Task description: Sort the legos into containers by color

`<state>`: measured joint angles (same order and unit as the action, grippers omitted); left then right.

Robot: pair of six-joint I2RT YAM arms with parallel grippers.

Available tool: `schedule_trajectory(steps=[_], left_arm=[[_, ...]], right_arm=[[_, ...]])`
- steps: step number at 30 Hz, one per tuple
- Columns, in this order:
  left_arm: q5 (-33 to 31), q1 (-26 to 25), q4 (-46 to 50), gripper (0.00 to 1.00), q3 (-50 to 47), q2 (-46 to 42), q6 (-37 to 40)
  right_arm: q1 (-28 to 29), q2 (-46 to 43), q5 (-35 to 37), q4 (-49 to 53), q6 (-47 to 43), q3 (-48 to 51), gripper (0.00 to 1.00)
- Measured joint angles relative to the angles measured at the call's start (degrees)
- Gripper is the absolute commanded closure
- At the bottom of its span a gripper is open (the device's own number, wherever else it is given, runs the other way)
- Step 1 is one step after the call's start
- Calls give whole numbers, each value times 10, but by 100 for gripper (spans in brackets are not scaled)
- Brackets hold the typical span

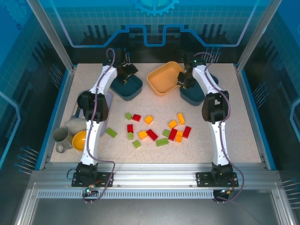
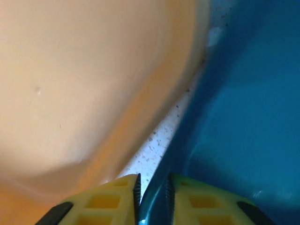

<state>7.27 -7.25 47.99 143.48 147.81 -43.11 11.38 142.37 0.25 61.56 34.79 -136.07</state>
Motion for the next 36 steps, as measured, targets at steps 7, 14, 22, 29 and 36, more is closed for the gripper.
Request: schedule_trajectory(steps=[7, 14, 22, 29, 36], left_arm=[[5, -2, -8, 30, 23, 30, 23], [21, -11, -19, 58, 31, 55, 49], [38, -36, -20, 79, 36, 56, 93], [40, -48, -7, 87, 32, 49, 132], [64, -58, 0, 100, 5, 18, 177]], right_arm=[[3, -20, 31, 15, -52, 30, 84], [2, -46, 21, -1, -80, 75, 65], [-5, -75, -54, -48, -71, 93, 24], [-19, -30, -78, -51, -31, 6, 20], [-19, 27, -66, -25, 4, -31, 19]])
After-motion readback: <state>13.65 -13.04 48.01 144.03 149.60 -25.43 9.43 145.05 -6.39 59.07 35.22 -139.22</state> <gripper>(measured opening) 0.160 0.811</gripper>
